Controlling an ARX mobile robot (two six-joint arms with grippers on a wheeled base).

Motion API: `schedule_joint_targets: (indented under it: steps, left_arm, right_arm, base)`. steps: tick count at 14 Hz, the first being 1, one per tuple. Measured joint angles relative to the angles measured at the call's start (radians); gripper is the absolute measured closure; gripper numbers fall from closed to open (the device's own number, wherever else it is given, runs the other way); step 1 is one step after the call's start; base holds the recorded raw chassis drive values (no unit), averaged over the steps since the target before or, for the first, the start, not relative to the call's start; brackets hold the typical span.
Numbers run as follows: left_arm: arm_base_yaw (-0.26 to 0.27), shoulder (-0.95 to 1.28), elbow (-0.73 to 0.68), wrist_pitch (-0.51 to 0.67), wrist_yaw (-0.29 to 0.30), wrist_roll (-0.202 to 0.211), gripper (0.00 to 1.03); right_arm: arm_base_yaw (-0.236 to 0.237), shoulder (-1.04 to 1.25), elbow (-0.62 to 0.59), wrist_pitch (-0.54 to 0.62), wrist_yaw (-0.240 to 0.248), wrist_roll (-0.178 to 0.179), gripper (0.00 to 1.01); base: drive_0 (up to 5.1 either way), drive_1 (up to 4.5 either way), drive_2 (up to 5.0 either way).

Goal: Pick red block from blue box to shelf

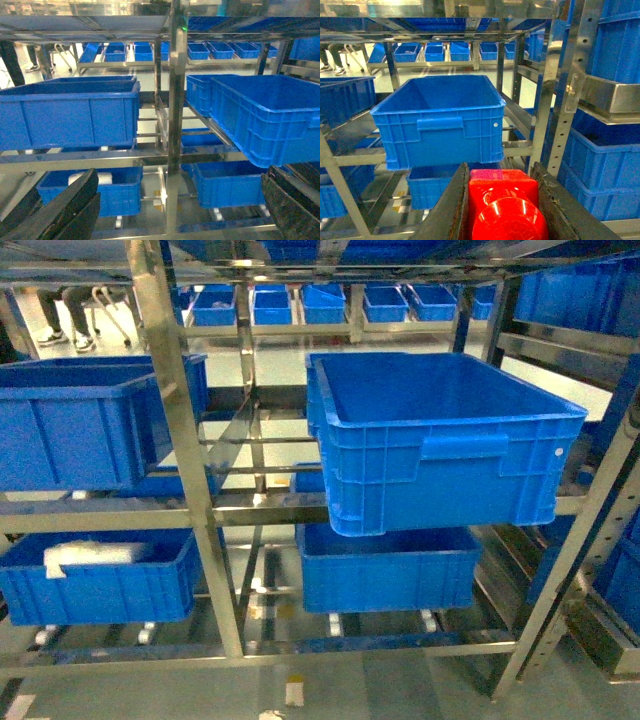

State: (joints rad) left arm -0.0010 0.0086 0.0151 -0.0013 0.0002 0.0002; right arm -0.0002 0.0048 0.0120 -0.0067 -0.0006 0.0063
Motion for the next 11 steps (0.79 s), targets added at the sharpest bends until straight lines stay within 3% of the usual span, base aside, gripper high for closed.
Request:
schedule_joint_targets:
  steps: [11]
  left_arm:
    - [0.001, 0.000, 0.000, -0.003, -0.001, 0.000, 0.05]
  right_arm:
    - [0.000, 0.000, 0.000, 0.001, 0.000, 0.000, 0.73]
  base:
    - [0.0, 4.14, -4.2]
